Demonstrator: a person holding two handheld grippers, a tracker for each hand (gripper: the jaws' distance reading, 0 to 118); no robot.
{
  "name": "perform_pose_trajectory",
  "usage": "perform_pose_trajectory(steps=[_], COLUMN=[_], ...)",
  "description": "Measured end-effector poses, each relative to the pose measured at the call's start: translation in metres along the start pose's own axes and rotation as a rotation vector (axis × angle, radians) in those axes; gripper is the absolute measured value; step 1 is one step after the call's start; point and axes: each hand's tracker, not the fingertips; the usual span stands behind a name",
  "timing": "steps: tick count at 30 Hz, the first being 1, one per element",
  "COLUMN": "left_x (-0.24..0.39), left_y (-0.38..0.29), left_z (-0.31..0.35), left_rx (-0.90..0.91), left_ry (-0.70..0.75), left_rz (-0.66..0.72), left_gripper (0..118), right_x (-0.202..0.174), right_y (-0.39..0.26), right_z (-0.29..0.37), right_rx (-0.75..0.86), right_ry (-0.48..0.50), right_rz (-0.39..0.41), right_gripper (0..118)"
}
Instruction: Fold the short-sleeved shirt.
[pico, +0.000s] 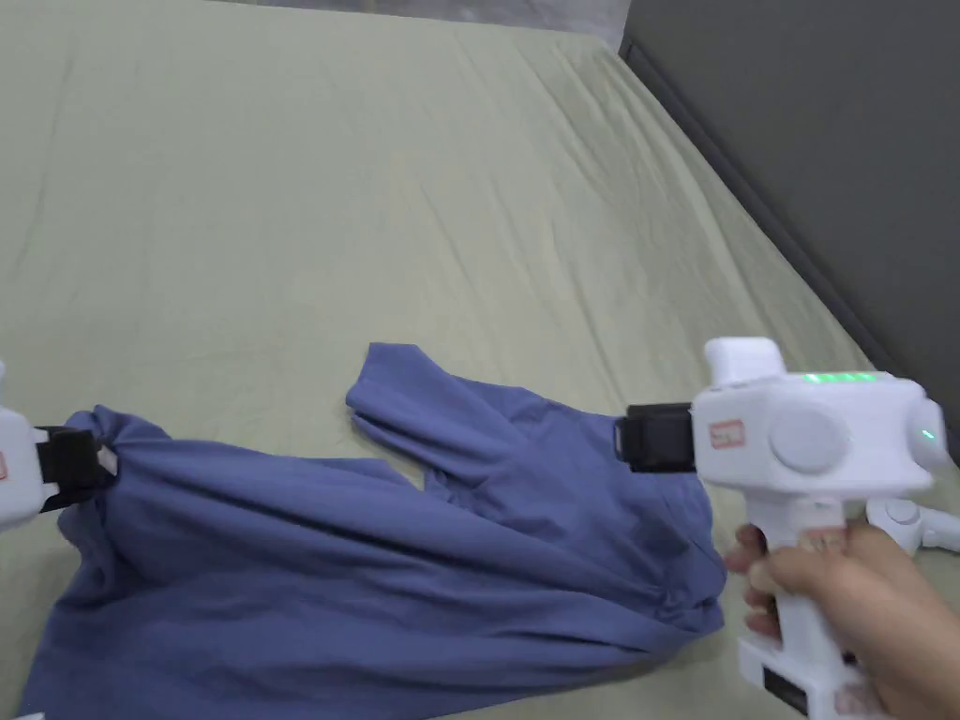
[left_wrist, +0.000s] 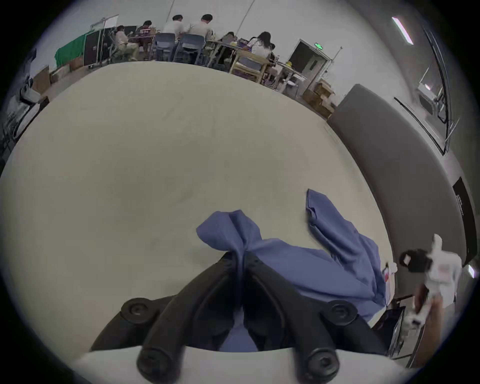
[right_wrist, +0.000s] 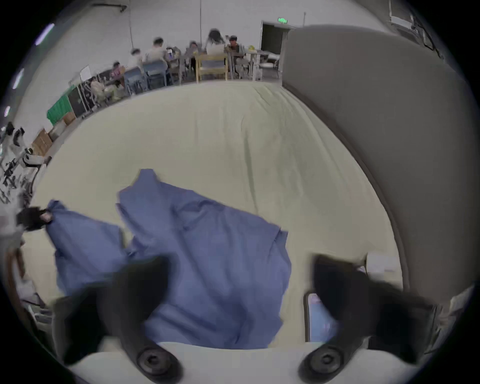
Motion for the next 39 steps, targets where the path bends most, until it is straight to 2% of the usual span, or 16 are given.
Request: perform_pose_trajectory(steps=[1, 5, 7, 8, 10, 11, 12, 13, 15, 16, 18, 22, 27, 32, 35, 39], left_x=[-0.005, -0.009, -0.008, -0.006, -0.011, -0.011, -0.010, -0.014, -0.013, -0.013, -0.016, -0.021, -0.021, -0.020, -0.012, 0.003], left_y=[0.006, -0.003, -0.008, -0.010, -0.008, -0.008, -0.009, -0.008, -0.009, -0.009, -0.008, 0.007, 0.077, 0.154, 0.190, 0.234], left_z=[0.002, 0.011, 0.014, 0.015, 0.011, 0.011, 0.011, 0.008, 0.006, 0.005, 0.004, 0.017, 0.061, 0.139, 0.171, 0.202], left_rx=[0.010, 0.000, -0.007, -0.012, -0.018, -0.021, -0.025, -0.028, -0.031, -0.032, -0.030, 0.031, 0.179, 0.428, 0.497, 0.557], left_ry=[0.007, 0.024, 0.034, 0.040, 0.047, 0.050, 0.053, 0.055, 0.059, 0.060, 0.052, -0.010, -0.036, -0.020, -0.037, 0.013], left_rz=[0.001, 0.020, 0.024, 0.025, 0.028, 0.030, 0.032, 0.036, 0.041, 0.047, 0.071, 0.169, 0.173, 0.161, 0.138, 0.073], left_gripper=[1, 1, 1, 1, 1, 1, 1, 1, 1, 1, 1, 1, 1, 1, 1, 1], right_x=[0.005, 0.011, 0.009, 0.003, -0.008, -0.009, -0.011, -0.015, -0.025, -0.031, -0.031, -0.008, 0.012, 0.018, 0.013, -0.011], right_y=[0.009, 0.043, 0.046, 0.045, 0.037, 0.034, 0.034, 0.033, 0.027, 0.020, 0.014, 0.029, 0.080, 0.124, 0.144, 0.174], right_z=[-0.018, -0.101, -0.132, -0.135, -0.146, -0.146, -0.133, -0.126, -0.120, -0.096, -0.074, -0.007, 0.094, 0.175, 0.201, 0.227], right_rx=[0.068, -0.176, -0.246, -0.270, -0.313, -0.319, -0.241, -0.216, -0.207, -0.165, -0.074, 0.127, 0.341, 0.444, 0.456, 0.458], right_ry=[-0.001, 0.032, -0.001, -0.058, -0.096, -0.054, -0.081, -0.058, -0.026, -0.083, -0.037, -0.013, -0.110, -0.183, -0.151, -0.140], right_rz=[0.011, -0.059, -0.055, -0.020, 0.040, 0.042, 0.029, 0.045, 0.103, 0.147, 0.182, 0.075, 0.113, 0.119, 0.124, 0.207], right_gripper=[118, 118, 118, 117, 92, 82, 75, 60, 9, 9, 9, 9, 9, 9, 9, 9])
